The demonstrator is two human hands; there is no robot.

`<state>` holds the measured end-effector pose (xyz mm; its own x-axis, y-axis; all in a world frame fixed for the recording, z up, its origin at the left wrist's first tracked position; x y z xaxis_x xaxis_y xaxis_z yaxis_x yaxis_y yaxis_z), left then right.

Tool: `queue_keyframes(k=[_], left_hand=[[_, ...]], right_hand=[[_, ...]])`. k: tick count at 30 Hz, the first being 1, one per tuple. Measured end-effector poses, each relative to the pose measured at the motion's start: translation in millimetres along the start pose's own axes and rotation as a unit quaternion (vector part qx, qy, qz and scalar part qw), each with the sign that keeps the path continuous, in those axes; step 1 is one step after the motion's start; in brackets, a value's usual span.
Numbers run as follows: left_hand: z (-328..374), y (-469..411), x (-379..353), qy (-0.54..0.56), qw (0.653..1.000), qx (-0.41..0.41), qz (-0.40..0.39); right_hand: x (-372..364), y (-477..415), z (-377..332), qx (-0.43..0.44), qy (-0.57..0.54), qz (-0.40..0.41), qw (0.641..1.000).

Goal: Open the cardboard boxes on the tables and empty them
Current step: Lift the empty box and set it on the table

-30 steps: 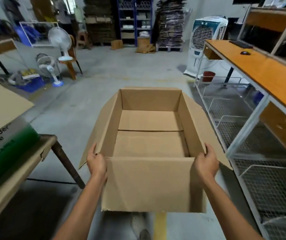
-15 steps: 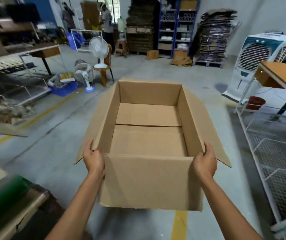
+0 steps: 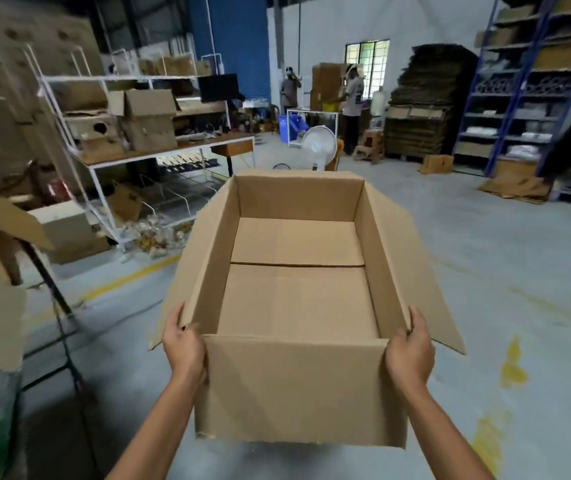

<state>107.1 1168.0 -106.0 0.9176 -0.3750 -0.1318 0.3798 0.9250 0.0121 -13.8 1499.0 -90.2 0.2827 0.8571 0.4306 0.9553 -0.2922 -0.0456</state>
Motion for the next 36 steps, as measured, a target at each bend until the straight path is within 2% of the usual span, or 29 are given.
queue_keyframes(k=[7, 15, 24, 36], left_hand=[[46, -42, -29, 0.0, 0.992, -0.083, 0.095], [64, -135, -33, 0.024, 0.975, -0.125, 0.182], [82, -284, -48, 0.059, 0.951, -0.16, 0.258], [122, -446, -32, 0.012, 0.908, -0.203, 0.365]], right_hand=[[-80, -81, -61, 0.072, -0.037, -0.087, 0.993], [-199, -131, -139, 0.123, -0.073, -0.17, 0.975], [-369, -184, -258, 0.196, -0.112, -0.218, 0.949], [-593, -202, -395, 0.24, -0.177, -0.323, 0.898]])
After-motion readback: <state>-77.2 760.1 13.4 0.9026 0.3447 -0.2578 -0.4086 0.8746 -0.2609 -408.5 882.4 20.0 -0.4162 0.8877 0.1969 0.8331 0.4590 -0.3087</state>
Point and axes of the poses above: each hand's wrist, its own y-axis away from the middle knuckle, its own x-axis out of the back of the hand, z = x × y, the point moved 2 cm from there along -y, towards the middle knuckle, and after that the axes turned 5 degrees about y, right-handed, at the moved point
